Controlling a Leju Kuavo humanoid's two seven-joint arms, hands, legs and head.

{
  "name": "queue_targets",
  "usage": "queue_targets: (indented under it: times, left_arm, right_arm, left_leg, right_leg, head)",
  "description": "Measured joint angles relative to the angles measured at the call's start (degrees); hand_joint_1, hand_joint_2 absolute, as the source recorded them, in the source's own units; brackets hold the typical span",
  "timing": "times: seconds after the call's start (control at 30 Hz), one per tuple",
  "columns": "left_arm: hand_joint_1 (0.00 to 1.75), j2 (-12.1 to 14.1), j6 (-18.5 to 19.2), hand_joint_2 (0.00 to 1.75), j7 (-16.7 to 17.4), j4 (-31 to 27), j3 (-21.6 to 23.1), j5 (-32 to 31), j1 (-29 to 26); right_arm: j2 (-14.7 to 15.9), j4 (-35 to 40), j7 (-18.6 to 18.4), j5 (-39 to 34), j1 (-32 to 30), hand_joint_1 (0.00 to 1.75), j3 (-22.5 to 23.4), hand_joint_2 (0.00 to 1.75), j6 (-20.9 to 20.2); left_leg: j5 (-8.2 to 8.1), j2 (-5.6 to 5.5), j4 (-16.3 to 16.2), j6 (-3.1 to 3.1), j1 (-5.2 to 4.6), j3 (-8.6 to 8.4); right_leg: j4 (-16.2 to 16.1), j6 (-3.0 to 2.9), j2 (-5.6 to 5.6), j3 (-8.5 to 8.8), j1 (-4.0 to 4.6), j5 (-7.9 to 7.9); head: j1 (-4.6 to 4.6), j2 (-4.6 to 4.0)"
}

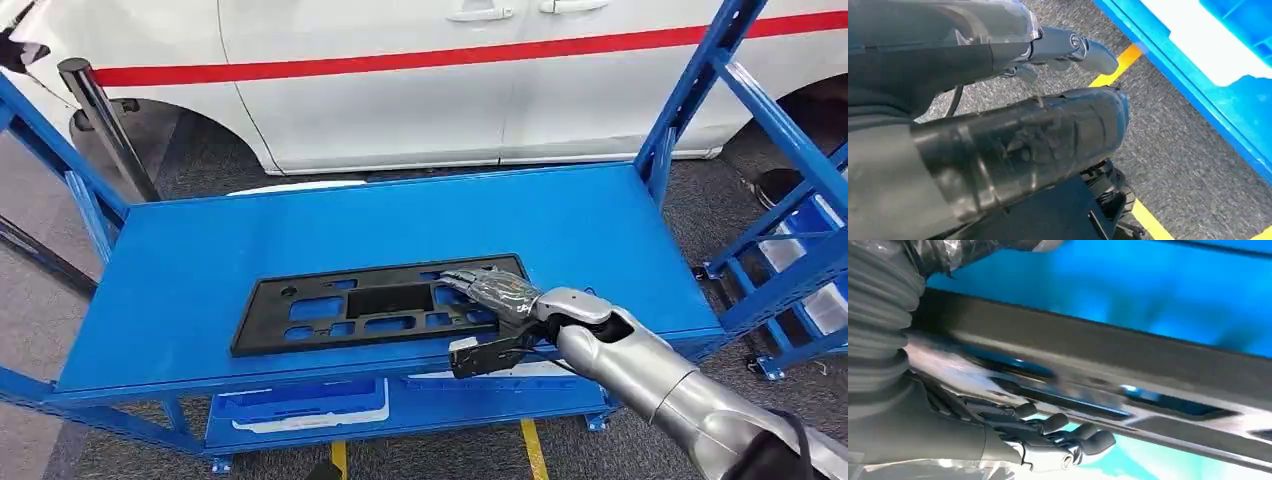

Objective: Take the parts from the cabinet and place them on the table.

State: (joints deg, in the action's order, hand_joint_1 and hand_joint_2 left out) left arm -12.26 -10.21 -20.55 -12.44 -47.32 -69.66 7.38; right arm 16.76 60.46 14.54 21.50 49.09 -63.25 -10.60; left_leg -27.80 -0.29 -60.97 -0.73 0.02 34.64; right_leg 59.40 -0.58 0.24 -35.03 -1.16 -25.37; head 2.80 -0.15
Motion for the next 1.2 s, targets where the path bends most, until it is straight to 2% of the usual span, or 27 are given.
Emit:
queue_targets:
  times: [0.1,0.13,0.17,0.2,0.27,0.3,0.4,0.47,0.5,0.6,0.63,0.67,0.73,0.77,0.8,0.83,0.87,0.9,0.93,0.97,1.0,1.03,1.07,1.1,1.13,1.17,1.2]
  left_arm:
    - [0.0,0.0,0.0,0.0,-0.1,0.0,0.0,0.2,-0.2]
    - [0.0,0.0,0.0,0.0,-0.2,0.0,0.0,0.3,-0.3]
    - [0.0,0.0,0.0,0.0,-0.2,0.0,0.0,0.3,-0.4]
    - [0.0,0.0,0.0,0.0,-0.3,0.0,0.0,0.3,-0.4]
    - [0.0,0.0,0.0,0.0,-0.4,0.0,0.0,0.3,-0.3]
    - [0.0,0.0,0.0,0.0,-0.4,0.0,0.0,0.4,-0.3]
    - [0.0,0.0,-0.1,0.0,-0.5,0.0,0.0,0.4,-0.2]
    - [0.0,0.1,-0.1,0.0,-0.5,0.0,0.0,0.4,-0.3]
    - [0.0,0.1,-0.1,0.0,-0.5,0.0,0.0,0.4,-0.3]
    - [0.0,0.1,-0.1,0.0,-0.5,0.0,0.0,0.4,-0.3]
    - [0.0,0.1,-0.1,0.0,-0.5,0.0,-0.1,0.4,-0.4]
    - [0.0,0.1,-0.1,0.0,-0.5,0.0,-0.1,0.4,-0.4]
    - [0.0,0.1,-0.1,0.0,-0.5,0.0,-0.1,0.4,-0.4]
    - [0.0,0.1,-0.1,0.0,-0.5,0.0,-0.1,0.4,-0.4]
    - [0.0,0.1,-0.1,0.0,-0.5,0.0,-0.1,0.4,-0.4]
    - [0.0,0.1,0.0,0.0,-0.5,0.0,-0.1,0.4,-0.4]
    - [0.0,0.1,0.0,0.0,-0.6,0.0,-0.1,0.4,-0.3]
    - [0.0,0.1,0.0,0.0,-0.6,0.0,-0.1,0.4,-0.3]
    - [0.0,0.1,0.0,0.0,-0.6,0.0,-0.1,0.4,-0.3]
    - [0.0,0.1,0.0,0.0,-0.6,0.0,-0.1,0.4,-0.3]
    - [0.0,0.1,0.0,0.0,-0.6,0.0,-0.1,0.4,-0.3]
    - [0.0,0.1,0.0,0.0,-0.6,0.0,-0.1,0.4,-0.3]
    - [0.0,0.1,0.0,0.0,-0.6,0.0,-0.1,0.4,-0.3]
    - [0.0,0.1,0.0,0.0,-0.6,0.0,-0.1,0.4,-0.3]
    - [0.0,0.1,0.0,0.0,-0.6,0.0,-0.1,0.4,-0.4]
    - [0.0,0.1,0.0,0.0,-0.6,0.0,-0.1,0.4,-0.5]
    - [0.0,0.1,0.0,0.0,-0.5,0.0,-0.1,0.4,-0.5]
  right_arm:
    - [0.0,0.0,-0.3,1.7,0.0,0.0,0.0,1.75,0.8]
    - [0.0,0.0,-0.5,2.3,-0.1,0.0,0.0,1.75,1.0]
    - [0.0,0.0,-0.7,2.9,-0.1,0.0,0.0,1.75,1.2]
    - [0.0,0.0,-0.8,3.5,-0.1,0.0,0.1,1.75,1.5]
    - [0.2,0.0,-0.9,4.4,-0.2,0.0,0.5,1.75,2.0]
    - [0.2,0.0,-1.0,4.7,-0.2,0.02,0.7,1.75,2.0]
    - [0.7,-0.2,-1.2,5.2,-0.7,0.14,1.8,1.75,3.1]
    - [1.0,-0.3,-1.1,5.2,-1.4,0.58,2.6,1.75,3.8]
    - [1.3,-0.3,-1.1,5.2,-1.9,1.36,3.1,1.75,4.0]
    - [1.6,-0.5,-0.8,5.3,-2.9,1.34,4.5,1.75,4.3]
    - [1.7,-0.5,-0.8,5.3,-3.3,1.34,4.6,1.75,4.4]
    - [1.8,-0.5,-0.7,5.3,-3.6,1.34,4.6,1.75,4.6]
    - [1.8,-0.5,-0.6,5.3,-3.5,1.34,5.0,1.75,4.9]
    - [1.8,-0.5,-0.6,5.3,-3.5,1.33,5.3,1.75,4.9]
    - [1.8,-0.5,-0.4,5.3,-3.5,1.43,5.7,1.75,4.9]
    - [1.8,-0.5,-0.4,5.3,-3.4,1.5,5.9,1.75,4.9]
    - [1.8,-0.4,-0.2,5.3,-3.3,1.17,6.0,1.75,4.9]
    - [1.8,-0.3,-0.1,5.3,-3.4,0.21,6.2,1.75,4.9]
    - [1.8,-0.2,0.0,5.3,-3.3,0.0,6.3,1.75,4.9]
    - [1.8,-0.2,0.0,5.3,-3.4,0.05,6.4,1.75,4.8]
    - [1.8,-0.2,0.0,5.2,-3.4,0.26,6.4,1.75,4.7]
    - [1.8,-0.1,0.1,5.2,-3.4,1.22,6.6,1.75,4.5]
    - [1.8,-0.1,0.2,5.2,-3.5,1.34,6.7,1.75,4.3]
    - [1.8,-0.1,0.3,5.2,-3.6,1.66,6.8,1.75,4.0]
    - [1.8,-0.1,0.3,5.3,-3.7,1.69,7.0,1.75,3.9]
    - [1.8,-0.1,0.3,5.5,-3.8,1.75,7.2,1.75,3.9]
    - [1.8,-0.1,0.3,5.7,-3.8,1.75,7.4,1.75,3.9]
  left_leg:
    - [-5.85,0.0,-12.1,0.58,0.3,5.49]
    - [-6.43,0.0,-14.6,0.71,0.37,6.59]
    - [-5.77,0.0,-14.8,0.76,0.48,6.59]
    - [-3.96,0.01,-12.2,0.74,0.59,5.27]
    - [0.64,0.04,-2.5,0.55,0.72,0.13]
    - [0.87,0.08,1.6,0.39,0.74,-1.75]
    - [0.89,-0.04,2.2,-0.33,0.17,-1.88]
    - [1.69,-0.04,3.0,-1.38,0.32,-2.09]
    - [2.06,-0.03,3.3,-1.62,0.44,-2.16]
    - [2.3,0.08,3.4,-2.23,0.2,-1.69]
    - [2.28,0.08,3.3,-2.27,0.09,-1.57]
    - [2.25,0.07,3.2,-2.3,0.03,-1.53]
    - [1.99,0.05,2.8,-2.23,0.0,-1.62]
    - [1.7,0.02,2.5,-2.04,0.03,-1.75]
    - [1.43,0.0,2.3,-1.84,0.04,-1.8]
    - [1.18,-0.08,2.0,-1.56,-0.38,-1.55]
    - [1.23,-0.08,2.0,-1.3,-0.35,-1.47]
    - [1.24,-0.08,2.0,-1.14,-0.31,-1.55]
    - [1.31,-0.07,2.3,-0.92,-0.23,-1.7]
    - [1.1,-0.08,2.2,-0.55,-0.36,-1.75]
    - [0.4,-0.02,1.4,-0.28,-0.07,-1.46]
    - [-1.16,-0.03,-0.7,-0.05,-0.09,-0.52]
    - [-3.31,-0.04,-4.4,0.13,0.05,1.26]
    - [-5.67,-0.02,-9.6,0.35,0.19,3.67]
    - [-6.89,-0.02,-13.6,0.54,0.25,5.6]
    - [-6.88,-0.02,-15.5,0.63,0.33,6.54]
    - [-5.42,-0.01,-14.4,0.71,0.46,6.17]
  right_leg:
    - [0.0,-0.31,-0.18,-0.13,0.1,0.06]
    - [0.0,-0.31,-0.17,-0.16,0.1,0.06]
    - [0.0,-0.32,-0.14,-0.14,0.09,0.07]
    - [0.0,-0.31,-0.09,-0.12,0.07,0.08]
    - [0.1,-0.14,-0.06,-0.03,0.0,0.16]
    - [0.2,0.08,-0.06,-0.03,0.02,0.21]
    - [-0.1,1.35,0.07,-0.19,0.3,0.56]
    - [-0.3,2.16,0.08,-0.18,0.2,0.72]
    - [0.7,2.23,0.03,-0.59,-0.1,-0.16]
    - [12.0,2.54,0.02,-5.75,-0.03,-6.69]
    - [15.8,2.65,0.01,-7.53,-0.08,-7.92]
    - [17.3,2.75,0.0,-8.21,-0.11,-7.8]
    - [12.7,2.69,-0.02,-5.85,-0.14,-4.09]
    - [6.8,2.55,-0.04,-2.82,-0.15,-1.04]
    - [2.4,2.32,-0.07,-0.67,-0.16,0.53]
    - [0.8,2.11,-0.08,0.1,0.36,-0.72]
    - [0.7,1.75,0.0,-0.02,0.28,-0.5]
    - [0.6,1.62,0.04,-0.01,0.41,-0.57]
    - [0.6,1.28,0.03,0.03,0.51,-0.64]
    - [0.1,0.79,0.03,0.3,0.04,-0.38]
    - [-0.2,0.46,-0.23,0.54,-0.1,-0.19]
    - [-0.3,0.09,-0.24,0.55,-0.12,-0.13]
    - [-0.3,-0.03,-0.29,0.47,-0.09,-0.13]
    - [-0.3,-0.04,-0.32,0.43,-0.04,-0.13]
    - [-0.3,-0.06,-0.34,0.41,-0.02,-0.15]
    - [-0.2,-0.06,-0.35,0.42,-0.02,-0.15]
    - [-0.2,-0.05,-0.34,0.47,-0.07,-0.16]
  head:
    - [-0.04,0.0]
    - [-0.07,0.0]
    - [-0.04,0.0]
    - [-0.07,0.0]
    - [-0.07,0.0]
    - [-0.04,0.0]
    - [0.0,0.0]
    - [0.02,0.0]
    - [0.0,0.0]
    - [0.04,0.0]
    - [0.07,0.0]
    - [0.07,0.0]
    - [0.04,0.0]
    - [0.09,0.0]
    - [0.07,0.0]
    - [0.09,0.0]
    - [-0.07,0.0]
    - [0.0,0.0]
    - [-0.04,0.0]
    - [-0.02,0.0]
    - [-0.02,0.0]
    - [-0.11,0.0]
    - [-0.09,0.0]
    - [-0.09,0.0]
    - [-0.07,0.0]
    - [-0.11,0.0]
    - [-0.09,0.0]
